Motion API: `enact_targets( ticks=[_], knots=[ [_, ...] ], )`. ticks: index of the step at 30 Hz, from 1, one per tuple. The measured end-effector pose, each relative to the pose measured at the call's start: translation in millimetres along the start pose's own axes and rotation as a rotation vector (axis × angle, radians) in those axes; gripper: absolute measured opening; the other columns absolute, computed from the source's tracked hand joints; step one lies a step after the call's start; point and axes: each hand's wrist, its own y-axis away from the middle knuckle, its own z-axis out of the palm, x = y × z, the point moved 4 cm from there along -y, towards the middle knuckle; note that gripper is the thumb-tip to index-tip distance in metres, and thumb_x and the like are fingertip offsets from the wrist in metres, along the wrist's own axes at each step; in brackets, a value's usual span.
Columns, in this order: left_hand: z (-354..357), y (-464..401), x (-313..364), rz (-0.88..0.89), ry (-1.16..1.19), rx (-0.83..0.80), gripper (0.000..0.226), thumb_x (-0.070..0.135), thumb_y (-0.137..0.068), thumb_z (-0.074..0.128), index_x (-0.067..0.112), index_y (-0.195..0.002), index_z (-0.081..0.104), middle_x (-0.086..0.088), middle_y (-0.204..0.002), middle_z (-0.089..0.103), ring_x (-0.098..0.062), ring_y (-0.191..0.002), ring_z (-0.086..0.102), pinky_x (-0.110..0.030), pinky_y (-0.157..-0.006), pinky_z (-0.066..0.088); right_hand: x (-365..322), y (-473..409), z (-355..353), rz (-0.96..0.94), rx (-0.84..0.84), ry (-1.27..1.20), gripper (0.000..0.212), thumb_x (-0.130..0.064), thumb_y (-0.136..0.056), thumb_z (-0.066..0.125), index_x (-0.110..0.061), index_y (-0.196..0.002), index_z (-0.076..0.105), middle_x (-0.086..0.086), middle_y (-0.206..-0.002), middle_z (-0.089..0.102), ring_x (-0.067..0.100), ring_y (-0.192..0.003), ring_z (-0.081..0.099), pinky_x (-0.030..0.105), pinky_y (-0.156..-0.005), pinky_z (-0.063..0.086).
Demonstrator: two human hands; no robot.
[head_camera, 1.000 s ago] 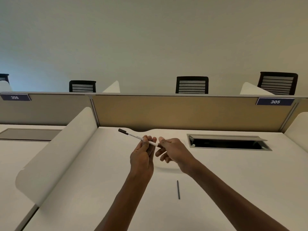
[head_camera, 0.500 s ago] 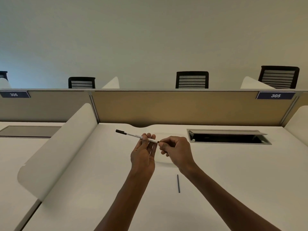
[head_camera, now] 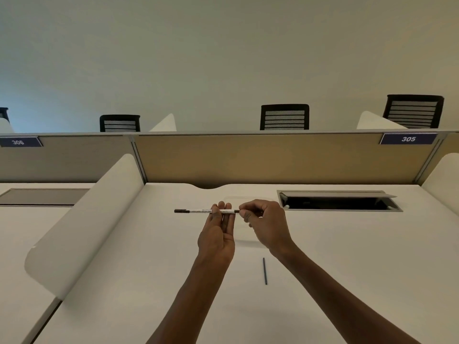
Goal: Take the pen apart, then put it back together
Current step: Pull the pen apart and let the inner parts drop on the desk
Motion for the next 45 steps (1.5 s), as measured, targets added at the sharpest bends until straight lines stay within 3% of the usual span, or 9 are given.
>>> enact_targets(
  ticks=[8,12,15,19,24,29,32,37,45],
  knots=[
    [-5,0,1,-0.038,0.049,0.026,0.023,0.011,-0.097,0.055,-0.002,-0.115,0.062,-0.013,-0.104,0.074,-0.025,-0.109,0.067,-0.040,-0.092,0.054,3,-1,3,0.058,-0.036,-0.008,0.020,-0.026,-0.085,0.072,-0.017,-0.103,0.070,-0.005,-0.088,0.071,0.012,-0.079,0.068,0.029,-0.073,0.058],
    [-5,-1,-2,-0.053,0.059,0.020,0.020,0.011,-0.097,0.056,-0.001,-0.111,0.063,-0.012,-0.092,0.077,-0.023,-0.099,0.070,-0.039,-0.083,0.056,7,-1,5,0.164,-0.053,0.011,0.031,-0.041,-0.093,0.060,-0.014,-0.086,0.071,-0.001,-0.072,0.072,0.010,-0.058,0.066,0.023,-0.054,0.052],
    [-7,-2,-3,-0.050,0.058,0.026,0.019,0.012,-0.097,0.055,-0.001,-0.110,0.063,-0.012,-0.091,0.077,-0.024,-0.100,0.070,-0.040,-0.094,0.054,9,0,4,0.127,-0.038,0.037,0.029,-0.033,-0.094,0.060,-0.011,-0.081,0.073,-0.001,-0.064,0.070,0.005,-0.048,0.060,0.016,-0.049,0.043],
    [-9,-2,-2,-0.048,0.074,0.032,0.020,0.010,-0.098,0.054,-0.002,-0.112,0.062,-0.013,-0.096,0.076,-0.025,-0.094,0.072,-0.040,-0.080,0.057,6,1,3,0.017,-0.019,0.058,0.007,-0.015,-0.089,0.068,-0.013,-0.087,0.075,-0.003,-0.073,0.071,0.005,-0.061,0.064,0.017,-0.058,0.051],
    [-10,-3,-2,-0.053,0.089,0.040,0.023,0.009,-0.097,0.055,-0.003,-0.117,0.060,-0.014,-0.094,0.076,-0.025,-0.092,0.072,-0.040,-0.079,0.057,6,2,1,-0.008,-0.024,0.018,0.014,-0.005,-0.081,0.073,-0.017,-0.089,0.076,-0.008,-0.078,0.072,0.002,-0.067,0.062,0.021,-0.070,0.054],
    [-11,-2,-3,-0.061,0.083,0.038,0.024,0.011,-0.097,0.055,-0.002,-0.116,0.061,-0.013,-0.090,0.077,-0.022,-0.083,0.076,-0.037,-0.080,0.060,10,1,2,0.092,-0.031,0.021,0.025,-0.031,-0.087,0.070,-0.019,-0.109,0.067,-0.004,-0.086,0.071,0.013,-0.078,0.068,0.032,-0.072,0.059],
    [-12,-2,-4,-0.057,0.070,0.042,0.026,0.011,-0.097,0.056,-0.002,-0.119,0.061,-0.013,-0.097,0.076,-0.023,-0.090,0.074,-0.039,-0.088,0.056,13,1,3,0.185,-0.046,0.043,0.033,-0.045,-0.091,0.060,-0.013,-0.096,0.069,-0.001,-0.076,0.072,0.012,-0.063,0.068,0.030,-0.063,0.057],
    [-13,1,-4,-0.049,0.048,0.047,0.030,0.011,-0.097,0.056,-0.002,-0.124,0.059,-0.014,-0.106,0.072,-0.024,-0.101,0.069,-0.041,-0.093,0.053,15,4,2,0.112,-0.038,0.062,0.018,-0.025,-0.092,0.064,-0.012,-0.083,0.073,-0.004,-0.064,0.069,0.002,-0.050,0.062,0.013,-0.050,0.045],
    [-14,0,-2,-0.050,0.055,0.051,0.029,0.010,-0.096,0.056,-0.003,-0.123,0.059,-0.014,-0.104,0.072,-0.026,-0.103,0.069,-0.041,-0.092,0.054,11,7,-9,0.037,0.017,-0.006,0.009,-0.009,-0.083,0.074,-0.013,-0.091,0.076,-0.005,-0.078,0.073,0.004,-0.065,0.064,0.015,-0.063,0.053]
  ],
)
